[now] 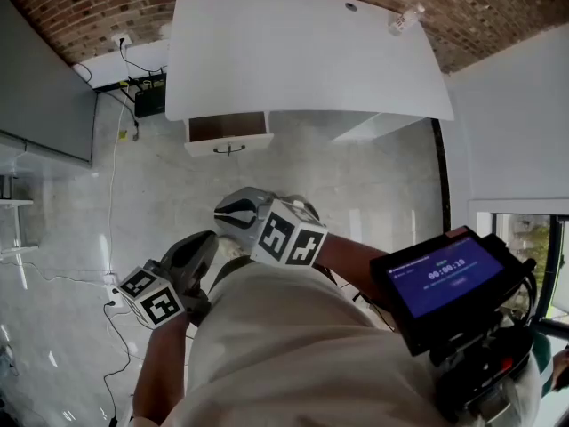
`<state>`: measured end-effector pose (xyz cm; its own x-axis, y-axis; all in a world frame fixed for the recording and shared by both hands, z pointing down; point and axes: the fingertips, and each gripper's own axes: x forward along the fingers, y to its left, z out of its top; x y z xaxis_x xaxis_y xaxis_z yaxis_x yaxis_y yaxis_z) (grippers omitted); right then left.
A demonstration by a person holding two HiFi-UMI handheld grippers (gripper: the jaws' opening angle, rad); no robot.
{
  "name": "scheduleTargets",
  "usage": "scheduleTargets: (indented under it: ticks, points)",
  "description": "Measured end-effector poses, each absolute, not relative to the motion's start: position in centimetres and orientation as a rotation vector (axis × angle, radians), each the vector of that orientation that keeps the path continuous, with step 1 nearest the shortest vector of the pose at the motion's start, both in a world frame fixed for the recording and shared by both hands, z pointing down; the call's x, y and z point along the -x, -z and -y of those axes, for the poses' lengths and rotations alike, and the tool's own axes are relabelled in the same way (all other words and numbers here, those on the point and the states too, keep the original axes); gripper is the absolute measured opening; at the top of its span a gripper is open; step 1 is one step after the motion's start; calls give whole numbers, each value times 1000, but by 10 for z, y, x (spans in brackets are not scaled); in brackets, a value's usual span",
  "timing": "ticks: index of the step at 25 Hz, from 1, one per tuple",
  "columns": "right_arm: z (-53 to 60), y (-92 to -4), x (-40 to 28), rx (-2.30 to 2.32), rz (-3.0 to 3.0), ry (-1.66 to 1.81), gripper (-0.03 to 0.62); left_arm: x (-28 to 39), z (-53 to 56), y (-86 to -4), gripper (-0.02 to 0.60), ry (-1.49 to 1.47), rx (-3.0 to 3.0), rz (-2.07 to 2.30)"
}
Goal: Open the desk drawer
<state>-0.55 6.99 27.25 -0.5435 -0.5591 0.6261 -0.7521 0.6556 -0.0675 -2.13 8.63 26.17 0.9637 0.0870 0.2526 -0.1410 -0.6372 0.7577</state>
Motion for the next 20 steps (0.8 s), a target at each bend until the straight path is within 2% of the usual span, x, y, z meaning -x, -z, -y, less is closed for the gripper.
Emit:
scheduleTargets:
  ticks: [20]
  points:
    - [-67, -268, 12, -1003, 2299, -391, 21, 23, -88, -258, 5, -309, -2263, 37]
